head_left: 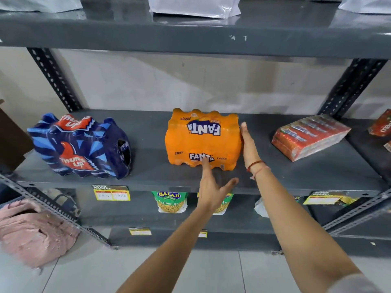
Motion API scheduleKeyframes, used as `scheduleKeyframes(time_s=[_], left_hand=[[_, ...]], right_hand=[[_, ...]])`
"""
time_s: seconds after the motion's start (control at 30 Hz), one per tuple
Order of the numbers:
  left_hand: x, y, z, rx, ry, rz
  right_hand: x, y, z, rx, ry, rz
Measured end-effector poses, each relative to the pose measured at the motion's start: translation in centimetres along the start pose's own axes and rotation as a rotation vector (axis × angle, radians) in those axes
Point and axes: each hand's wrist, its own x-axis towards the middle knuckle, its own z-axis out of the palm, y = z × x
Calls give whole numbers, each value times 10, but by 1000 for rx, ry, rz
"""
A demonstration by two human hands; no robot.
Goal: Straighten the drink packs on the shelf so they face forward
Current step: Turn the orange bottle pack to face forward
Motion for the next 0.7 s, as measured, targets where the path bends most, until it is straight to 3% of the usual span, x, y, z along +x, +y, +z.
scheduleKeyframes(time_s=[0.1, 0.17, 0.27, 0.53, 0.6, 0.7], left_hand=[[14, 6, 10, -13, -18, -60], [24, 1, 3, 35, -29, -57], [45, 1, -23, 104, -108, -18], [85, -5, -102, 127, -288, 38], [91, -15, -123, 125, -235, 39], [96, -30, -132, 121, 71, -8]], right_hand=[[6, -9, -2, -119, -5, -47], [4, -10, -7, -163, 77, -66], [-9, 6, -11, -135, 206, -84], [-69, 48, 52, 19, 289, -243], [-78, 56, 71, 32, 183, -209], [-77, 59, 86, -56, 12, -243]])
